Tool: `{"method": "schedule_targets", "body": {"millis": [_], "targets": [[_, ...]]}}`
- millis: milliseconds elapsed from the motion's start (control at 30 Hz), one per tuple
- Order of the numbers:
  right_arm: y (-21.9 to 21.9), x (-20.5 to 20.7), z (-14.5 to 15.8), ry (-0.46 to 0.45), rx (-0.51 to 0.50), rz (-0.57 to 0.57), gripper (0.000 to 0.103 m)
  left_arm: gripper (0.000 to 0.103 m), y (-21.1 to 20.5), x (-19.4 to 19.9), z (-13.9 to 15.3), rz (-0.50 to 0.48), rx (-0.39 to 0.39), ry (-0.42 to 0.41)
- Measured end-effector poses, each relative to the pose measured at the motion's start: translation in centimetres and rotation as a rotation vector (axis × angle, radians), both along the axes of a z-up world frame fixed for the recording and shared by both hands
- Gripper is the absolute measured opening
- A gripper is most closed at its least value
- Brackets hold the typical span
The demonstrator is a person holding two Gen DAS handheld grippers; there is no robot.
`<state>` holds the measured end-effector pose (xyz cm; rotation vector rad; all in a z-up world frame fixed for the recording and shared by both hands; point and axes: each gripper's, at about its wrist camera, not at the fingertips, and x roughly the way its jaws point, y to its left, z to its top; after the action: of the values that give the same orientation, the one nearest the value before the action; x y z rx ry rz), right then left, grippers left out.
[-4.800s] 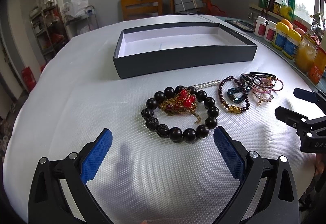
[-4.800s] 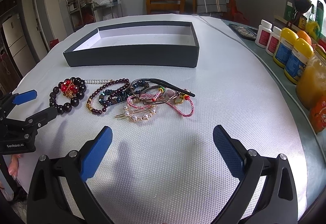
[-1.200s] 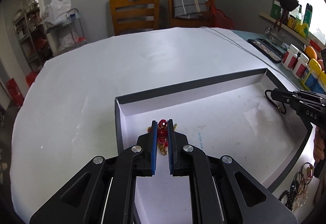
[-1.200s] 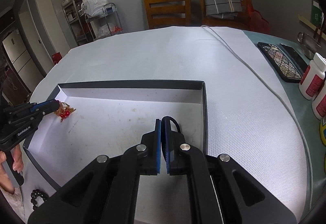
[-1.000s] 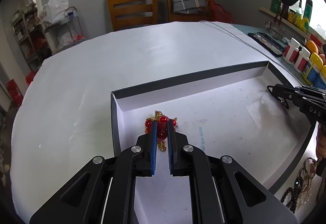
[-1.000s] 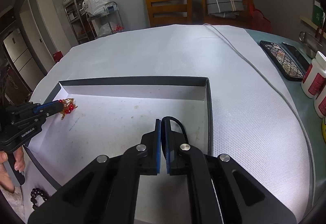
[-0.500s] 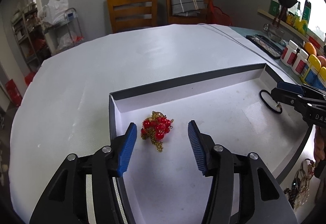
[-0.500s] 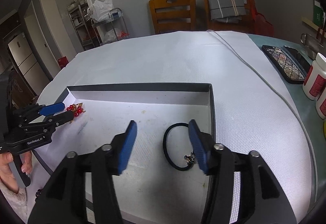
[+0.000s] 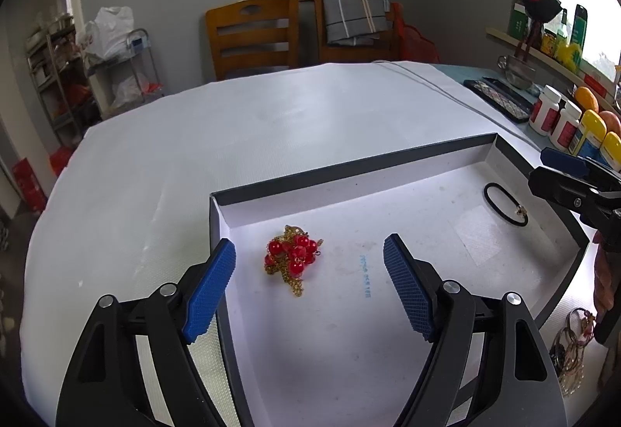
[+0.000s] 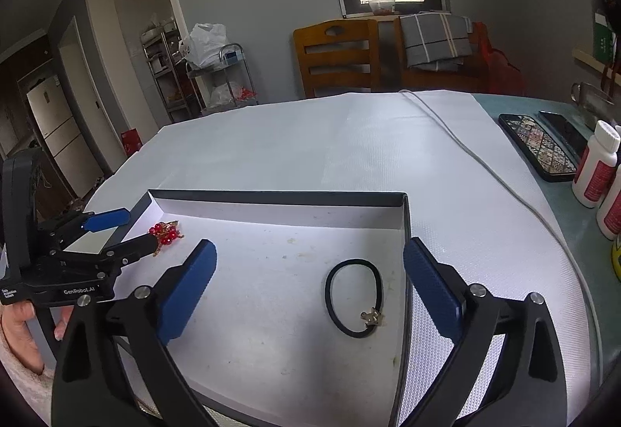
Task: Organize jewelry
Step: 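Lift both open tools out of the box back toward the jewelry pile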
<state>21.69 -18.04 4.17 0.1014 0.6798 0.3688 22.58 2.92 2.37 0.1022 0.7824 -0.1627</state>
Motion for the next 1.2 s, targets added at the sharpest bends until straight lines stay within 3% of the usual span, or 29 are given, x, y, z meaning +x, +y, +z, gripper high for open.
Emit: {"method": "schedule_targets", "body": {"millis": [200, 267, 533, 967, 1200], "targets": [[0.1, -0.1, 0.0, -0.001, -0.076, -0.095, 0.097, 0.083, -0.3, -0.5, 0.5, -0.007, 0.0, -0.022], [0.1, -0.2, 0.1, -0.008, -0.093, -0.112, 0.097, 0.089, -0.5, -0.6, 0.6, -0.006, 0.003, -0.03], [0.2, -0.3, -0.1, -0.018, -0.155, -0.162, 0.097, 0.09, -0.7, -0.8, 0.9, -0.001, 0.018, -0.046], [-0.1, -0.7, 0.3, -0.028, -0.196, -0.217, 0.097, 0.091, -1.0, -1.2, 1.2, -0.006, 0.025, -0.059], [-0.7, -0.3, 0.3, 0.026, -0.181, -0.235, 0.097, 0.092, -0.8, -3.6, 3.8, 0.018, 0.009, -0.119]]}}
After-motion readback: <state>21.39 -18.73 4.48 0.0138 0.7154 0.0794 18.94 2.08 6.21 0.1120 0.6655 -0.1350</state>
